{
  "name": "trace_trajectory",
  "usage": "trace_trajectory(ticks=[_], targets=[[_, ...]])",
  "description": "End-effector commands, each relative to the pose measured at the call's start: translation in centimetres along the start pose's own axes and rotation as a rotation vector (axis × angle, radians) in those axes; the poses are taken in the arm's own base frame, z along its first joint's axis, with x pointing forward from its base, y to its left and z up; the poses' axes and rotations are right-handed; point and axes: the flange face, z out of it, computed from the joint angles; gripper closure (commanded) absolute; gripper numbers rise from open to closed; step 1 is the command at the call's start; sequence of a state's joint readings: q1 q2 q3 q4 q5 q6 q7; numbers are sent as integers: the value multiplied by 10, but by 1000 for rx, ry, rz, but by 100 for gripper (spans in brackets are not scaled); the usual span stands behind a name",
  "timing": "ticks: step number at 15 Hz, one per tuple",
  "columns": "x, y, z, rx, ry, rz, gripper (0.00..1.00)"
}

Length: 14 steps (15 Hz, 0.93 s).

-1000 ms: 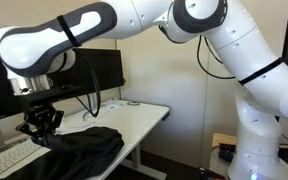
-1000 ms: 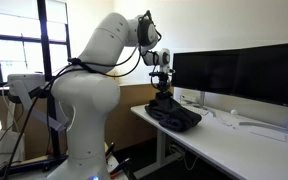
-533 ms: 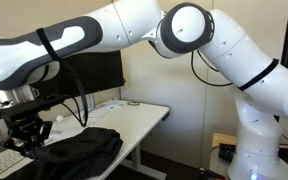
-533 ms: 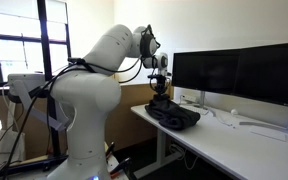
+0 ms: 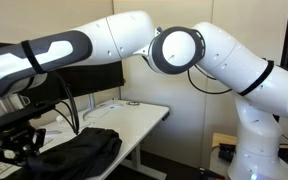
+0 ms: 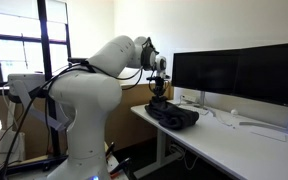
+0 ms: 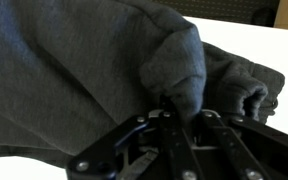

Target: Fold the trousers in half from right to left.

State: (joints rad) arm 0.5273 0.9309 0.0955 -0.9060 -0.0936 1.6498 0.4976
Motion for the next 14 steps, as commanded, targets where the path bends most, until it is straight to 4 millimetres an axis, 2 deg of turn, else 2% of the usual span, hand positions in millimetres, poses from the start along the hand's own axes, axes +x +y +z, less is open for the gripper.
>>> trace_trajectory(ticks=[1, 7, 9, 14], targets=[[1, -6, -1, -25, -25, -18, 51], [4, -4, -4, -40, -40, -10, 12], [6, -2, -7, -38, -34, -5, 2], [5, 11, -26, -32, -32, 5, 0]])
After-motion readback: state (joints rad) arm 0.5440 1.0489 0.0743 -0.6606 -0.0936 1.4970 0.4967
